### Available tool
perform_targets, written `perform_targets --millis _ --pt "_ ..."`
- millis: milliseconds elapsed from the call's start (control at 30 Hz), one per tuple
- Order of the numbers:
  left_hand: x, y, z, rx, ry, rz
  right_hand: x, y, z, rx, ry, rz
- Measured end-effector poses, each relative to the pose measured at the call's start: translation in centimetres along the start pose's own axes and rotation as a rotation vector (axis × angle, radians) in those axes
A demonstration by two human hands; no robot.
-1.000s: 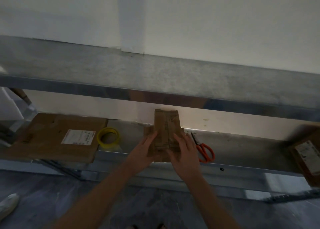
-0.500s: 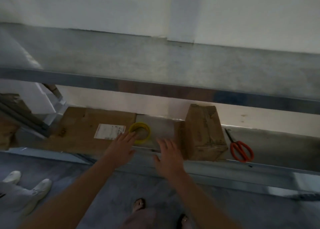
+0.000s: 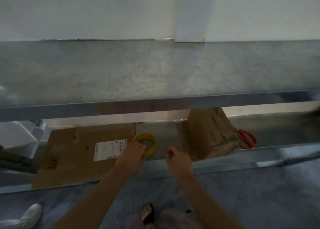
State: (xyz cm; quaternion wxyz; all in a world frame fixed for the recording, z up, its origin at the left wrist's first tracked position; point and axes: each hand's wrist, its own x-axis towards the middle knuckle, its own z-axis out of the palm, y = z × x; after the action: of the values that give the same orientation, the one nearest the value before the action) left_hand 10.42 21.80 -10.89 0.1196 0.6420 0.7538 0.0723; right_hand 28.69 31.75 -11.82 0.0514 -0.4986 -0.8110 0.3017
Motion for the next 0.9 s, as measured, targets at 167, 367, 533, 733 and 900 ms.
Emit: perform_targets --millis 167,367,533,733,900 --pt "-0.8 2.5 -2.1 -0.341 0.031 -0.015 -1.6 1.0 -3.6 0.029 0.035 -0.036" --pt "-1.4 8.1 -4.4 -0.697 -0.109 -0.116 -3.6 2.2 -9.6 0.011 0.066 -0.149" --pt "-0.4 12.9 -5.9 -0.678 0.037 -0.180 -4.3 4.7 -15.5 -0.110 0.018 -0.268" --pt "1.1 19.4 -8.1 -0.601 0.162 -0.256 -3.7 8.8 -23.5 -0.042 0.045 -0.343" --pt "2.2 22.6 -9.7 -0.479 0.200 -0.298 -3.0 11.0 -28.0 -0.004 0.080 -0.410"
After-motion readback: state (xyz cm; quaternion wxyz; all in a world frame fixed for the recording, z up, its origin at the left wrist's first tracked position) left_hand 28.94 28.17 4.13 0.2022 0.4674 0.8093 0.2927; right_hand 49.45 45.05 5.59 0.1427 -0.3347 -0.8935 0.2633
